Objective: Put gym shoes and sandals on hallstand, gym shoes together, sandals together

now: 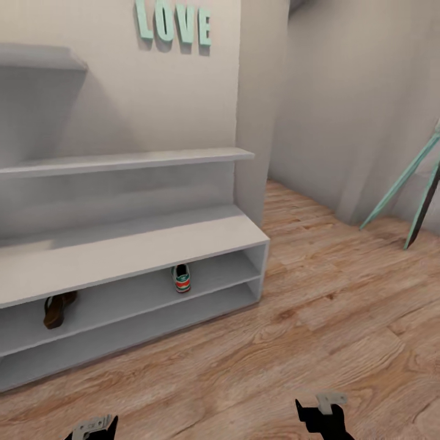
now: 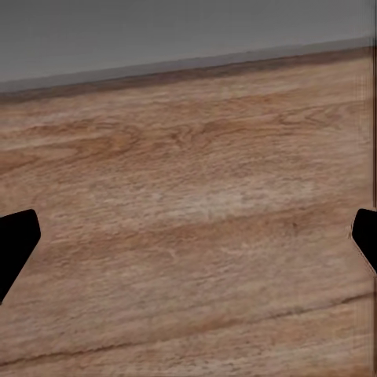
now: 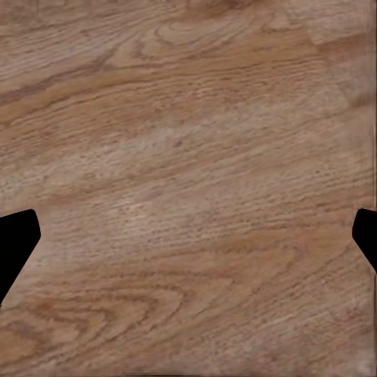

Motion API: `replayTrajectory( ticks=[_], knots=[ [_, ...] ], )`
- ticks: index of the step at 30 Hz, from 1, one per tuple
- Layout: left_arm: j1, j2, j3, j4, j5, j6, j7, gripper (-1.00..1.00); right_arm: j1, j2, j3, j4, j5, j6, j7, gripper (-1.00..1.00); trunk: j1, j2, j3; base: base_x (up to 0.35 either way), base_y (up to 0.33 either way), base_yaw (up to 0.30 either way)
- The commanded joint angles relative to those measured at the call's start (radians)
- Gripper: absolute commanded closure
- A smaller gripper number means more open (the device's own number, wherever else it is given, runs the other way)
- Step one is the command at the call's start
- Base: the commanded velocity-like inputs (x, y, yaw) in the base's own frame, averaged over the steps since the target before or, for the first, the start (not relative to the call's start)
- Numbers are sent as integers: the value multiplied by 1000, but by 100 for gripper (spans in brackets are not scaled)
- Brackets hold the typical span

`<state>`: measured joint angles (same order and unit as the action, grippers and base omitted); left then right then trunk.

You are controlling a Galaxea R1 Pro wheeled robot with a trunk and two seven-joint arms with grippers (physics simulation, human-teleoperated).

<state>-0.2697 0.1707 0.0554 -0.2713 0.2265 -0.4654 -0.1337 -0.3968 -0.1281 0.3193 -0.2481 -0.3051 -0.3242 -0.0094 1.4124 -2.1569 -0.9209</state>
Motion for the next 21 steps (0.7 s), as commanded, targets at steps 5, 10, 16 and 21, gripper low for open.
replayTrajectory(
  ticks=[5,10,16,21],
  knots=[
    [0,-11,5,4,-25,-7,23,-100,-1,-1,8,2,-73,-4,12,-100,-19,35,20,0,0,-244],
    [0,-12,4,4,-32,-9,28,-100,1,-1,7,1,-88,-5,12,-100,-19,35,25,0,0,-244],
    [0,-12,4,4,-35,-10,27,-100,1,-4,6,1,-94,-8,7,-100,-19,35,31,0,0,-244],
    [1,-11,4,4,-94,-12,21,-100,1,-4,6,1,-95,-9,5,-100,-19,35,36,0,0,-244]
  ],
)
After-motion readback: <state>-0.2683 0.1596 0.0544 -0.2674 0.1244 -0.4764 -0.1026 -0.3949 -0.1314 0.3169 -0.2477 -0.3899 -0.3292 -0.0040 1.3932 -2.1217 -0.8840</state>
